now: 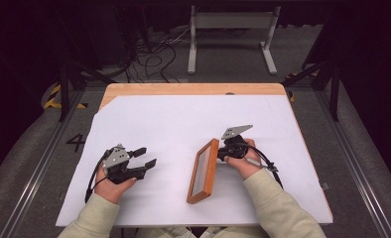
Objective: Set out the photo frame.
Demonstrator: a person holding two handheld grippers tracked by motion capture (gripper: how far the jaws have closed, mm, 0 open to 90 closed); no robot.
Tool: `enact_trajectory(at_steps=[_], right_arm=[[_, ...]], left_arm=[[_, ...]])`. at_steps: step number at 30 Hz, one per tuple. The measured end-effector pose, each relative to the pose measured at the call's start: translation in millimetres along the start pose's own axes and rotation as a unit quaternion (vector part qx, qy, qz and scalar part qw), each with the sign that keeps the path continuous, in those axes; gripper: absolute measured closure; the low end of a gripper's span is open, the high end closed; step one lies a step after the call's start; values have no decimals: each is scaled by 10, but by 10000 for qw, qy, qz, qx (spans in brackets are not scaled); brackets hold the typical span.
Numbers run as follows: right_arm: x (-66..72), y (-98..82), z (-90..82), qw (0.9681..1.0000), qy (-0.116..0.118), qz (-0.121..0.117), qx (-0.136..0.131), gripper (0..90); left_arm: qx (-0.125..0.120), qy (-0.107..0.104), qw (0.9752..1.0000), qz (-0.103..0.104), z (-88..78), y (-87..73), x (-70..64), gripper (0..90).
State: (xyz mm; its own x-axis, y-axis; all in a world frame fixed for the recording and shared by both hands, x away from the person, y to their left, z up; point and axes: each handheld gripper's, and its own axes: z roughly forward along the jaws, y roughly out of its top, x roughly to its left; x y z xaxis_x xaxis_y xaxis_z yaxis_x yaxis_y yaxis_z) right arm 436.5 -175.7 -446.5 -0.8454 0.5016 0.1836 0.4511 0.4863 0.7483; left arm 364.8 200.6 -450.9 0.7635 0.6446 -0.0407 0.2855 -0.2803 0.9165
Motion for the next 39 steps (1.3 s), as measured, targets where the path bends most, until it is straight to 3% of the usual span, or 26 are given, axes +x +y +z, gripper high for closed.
enact_trajectory(at_steps=[8, 11, 16, 20, 22, 23, 24, 26, 27, 31, 35, 39], right_arm=[[27, 141, 173, 9998, 147, -78, 123, 900], [79, 202, 255, 9994, 230, -218, 163, 900], [91, 217, 252, 9993, 225, -249, 162, 900], [107, 231, 119, 9993, 19, -297, 211, 870], [132, 234, 17, 9991, -250, -266, 217, 824], [132, 234, 17, 9991, -250, -266, 217, 824], [156, 235, -94, 9986, -408, -291, 187, 789], [163, 235, -133, 9985, -450, -263, 162, 775], [176, 240, -246, 9983, -521, -264, 78, 722], [200, 250, -365, 9976, -618, -321, -42, 630], [233, 269, -522, 9972, -692, -231, -145, 509], [276, 305, -637, 9957, -888, -203, -182, 518]], left_arm=[[-6, -16, 10000, 16, 7, 0, 11, 406], [-20, -23, 10000, 9, 6, 1, 12, 406], [-32, -42, 10000, -39, 8, -1, 15, 406], [-26, -42, 10000, -81, -2, 5, 23, 404], [132, -45, 9994, -313, -28, 25, 54, 389], [132, -45, 9994, -313, -28, 25, 54, 386], [123, -21, 9993, -348, -37, 29, 61, 385], [152, 39, 9992, -357, -56, 42, 71, 381], [147, 68, 9992, -377, -60, 48, 67, 369], [242, 127, 9991, -325, -68, 66, 58, 354], [271, 154, 9988, -365, -73, 63, 63, 348], [284, 140, 9988, -373, -74, 63, 75, 347]])
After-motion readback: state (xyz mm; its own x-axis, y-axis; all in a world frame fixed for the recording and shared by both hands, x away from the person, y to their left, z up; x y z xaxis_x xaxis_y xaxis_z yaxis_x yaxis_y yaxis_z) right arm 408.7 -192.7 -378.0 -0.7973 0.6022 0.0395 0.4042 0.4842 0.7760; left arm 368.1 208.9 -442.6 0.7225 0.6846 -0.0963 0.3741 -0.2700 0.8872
